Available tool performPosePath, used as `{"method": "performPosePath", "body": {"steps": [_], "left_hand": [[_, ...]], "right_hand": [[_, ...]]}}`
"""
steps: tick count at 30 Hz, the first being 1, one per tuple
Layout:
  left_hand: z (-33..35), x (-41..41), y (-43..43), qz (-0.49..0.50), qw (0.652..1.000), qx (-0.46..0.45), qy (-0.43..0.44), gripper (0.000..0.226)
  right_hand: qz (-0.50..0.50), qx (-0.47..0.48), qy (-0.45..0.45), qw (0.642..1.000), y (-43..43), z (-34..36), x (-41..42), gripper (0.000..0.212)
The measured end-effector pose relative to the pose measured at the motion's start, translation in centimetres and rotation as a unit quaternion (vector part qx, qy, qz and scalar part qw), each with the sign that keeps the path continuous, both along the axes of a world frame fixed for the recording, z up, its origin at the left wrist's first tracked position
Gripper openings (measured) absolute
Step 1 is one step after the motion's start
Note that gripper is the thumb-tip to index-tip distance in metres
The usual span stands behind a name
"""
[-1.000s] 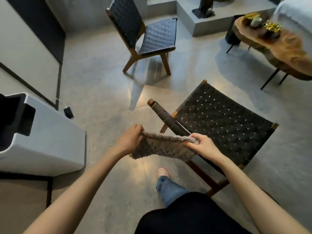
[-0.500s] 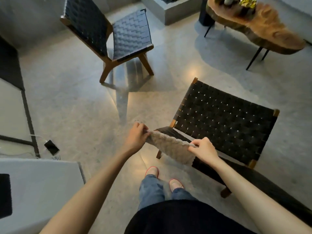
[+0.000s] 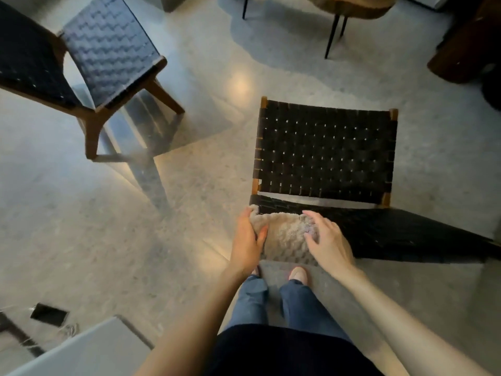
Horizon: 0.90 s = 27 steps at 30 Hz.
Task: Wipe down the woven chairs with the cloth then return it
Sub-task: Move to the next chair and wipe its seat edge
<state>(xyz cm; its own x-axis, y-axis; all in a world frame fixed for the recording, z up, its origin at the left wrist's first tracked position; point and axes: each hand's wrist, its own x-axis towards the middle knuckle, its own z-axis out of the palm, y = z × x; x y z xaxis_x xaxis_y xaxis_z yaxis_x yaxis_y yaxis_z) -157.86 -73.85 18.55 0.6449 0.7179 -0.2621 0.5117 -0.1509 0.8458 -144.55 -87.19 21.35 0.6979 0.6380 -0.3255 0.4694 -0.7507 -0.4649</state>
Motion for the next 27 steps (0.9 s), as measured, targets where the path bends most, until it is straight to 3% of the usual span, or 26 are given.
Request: {"method": "performPosePath", "body": {"steps": [4, 7, 9, 11, 13, 16, 24, 27], "left_hand": [[-0.9, -0.4, 1.4, -0.142, 0.983, 0.119, 0.011, 0.038], [-1.3, -0.3, 3.4, -0.273, 0.943, 0.187, 0.025, 0.037], [-1.8, -0.1, 4.0, -0.303, 0.929, 0.207, 0.039, 0.038], [-1.9, -0.2, 3.2, -0.253, 0.952, 0.173, 0.012, 0.036], [-1.9, -0.2, 1.2, -0.131, 0.984, 0.114, -0.032, 0.039], [-1.8, -0.1, -0.9, -0.007, 0.996, 0.07, -0.062, 0.043], [-1.0, -1.0, -0.6, -0.076, 0.995, 0.061, -0.023, 0.049], [-0.6, -1.0, -0.2, -0.122, 0.984, 0.129, 0.027, 0.047]], "right_hand": [[0.133, -0.061, 0.007, 0.989, 0.1, -1.9, -1.6, 0.063], [0.152, -0.088, -0.042, 0.984, 0.6, -3.2, -2.2, 0.07], [0.169, -0.099, -0.071, 0.978, 1.1, -3.8, -2.2, 0.072], [0.178, -0.102, -0.083, 0.975, 1.3, -4.1, -2.3, 0.072], [0.179, -0.096, -0.097, 0.974, 1.2, -4.2, -2.5, 0.072], [0.188, -0.088, -0.121, 0.971, 0.9, -4.2, -2.7, 0.071], [0.214, -0.088, -0.13, 0.964, 0.4, -3.3, -2.5, 0.074], [0.22, -0.082, -0.148, 0.961, 0.4, -3.1, -2.1, 0.077]]}}
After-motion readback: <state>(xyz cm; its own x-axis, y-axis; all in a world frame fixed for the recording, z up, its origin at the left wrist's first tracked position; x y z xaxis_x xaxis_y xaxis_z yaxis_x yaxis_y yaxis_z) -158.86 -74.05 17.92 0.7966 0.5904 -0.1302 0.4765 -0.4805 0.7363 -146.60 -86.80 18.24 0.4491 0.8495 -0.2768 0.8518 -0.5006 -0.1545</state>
